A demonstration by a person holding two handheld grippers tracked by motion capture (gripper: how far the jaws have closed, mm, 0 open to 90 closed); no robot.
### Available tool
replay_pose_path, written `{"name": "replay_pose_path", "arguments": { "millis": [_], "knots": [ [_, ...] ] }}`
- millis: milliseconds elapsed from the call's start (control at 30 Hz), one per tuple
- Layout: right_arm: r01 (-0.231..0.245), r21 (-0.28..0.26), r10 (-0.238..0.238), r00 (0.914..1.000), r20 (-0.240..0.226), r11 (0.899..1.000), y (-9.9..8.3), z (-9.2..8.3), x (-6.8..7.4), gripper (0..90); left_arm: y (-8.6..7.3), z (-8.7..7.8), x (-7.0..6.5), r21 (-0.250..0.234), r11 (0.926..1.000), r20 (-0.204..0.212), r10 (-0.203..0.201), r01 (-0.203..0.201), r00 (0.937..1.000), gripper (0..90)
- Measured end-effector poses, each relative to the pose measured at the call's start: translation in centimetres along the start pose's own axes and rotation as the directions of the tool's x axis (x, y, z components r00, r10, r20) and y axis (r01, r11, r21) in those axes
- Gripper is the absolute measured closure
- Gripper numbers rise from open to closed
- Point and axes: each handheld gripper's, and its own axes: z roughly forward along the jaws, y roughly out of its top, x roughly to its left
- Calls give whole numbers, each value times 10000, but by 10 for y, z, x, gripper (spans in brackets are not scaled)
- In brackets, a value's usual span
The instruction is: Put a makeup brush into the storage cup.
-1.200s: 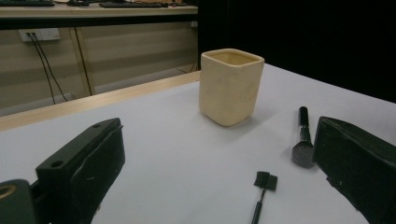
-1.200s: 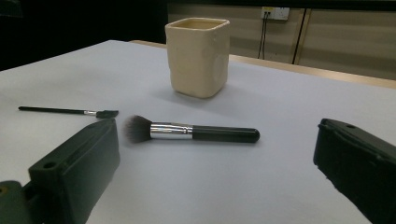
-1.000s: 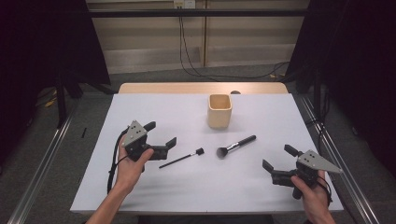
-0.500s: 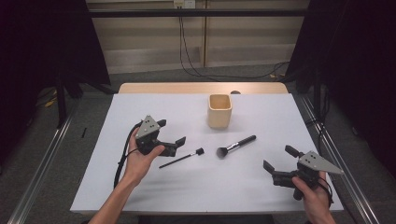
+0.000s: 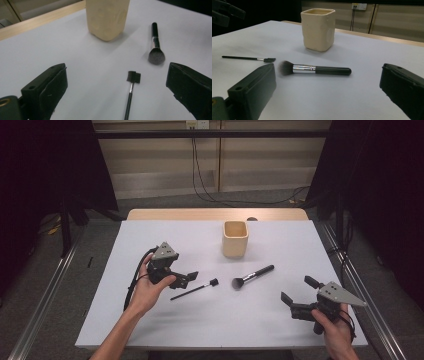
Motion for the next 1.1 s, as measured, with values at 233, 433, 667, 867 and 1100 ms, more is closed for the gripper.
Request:
{"name": "replay_pose_path", "arguments": {
  "millis": [233,433,667,867,1100],
  "knots": [
    [-8,5,8,10000,-22,10000,0,0,-1,1,5,3,3,1509,9883,494,160,-233,9987,38],
    [85,30,-85,10000,-43,10000,0,0,0,1,4,7,3,2280,9728,727,241,-401,9971,42],
    [53,58,-53,10000,-66,10000,0,0,-1,1,5,13,5,3748,9214,947,717,-1023,9929,49],
    [71,42,-71,10000,-56,10000,0,0,0,4,11,16,6,4965,8572,1483,717,-1369,9863,88],
    [60,62,-60,9999,-84,10000,-1,0,0,2,5,26,11,5947,7868,1834,676,-1655,9807,79]
  ]
}}
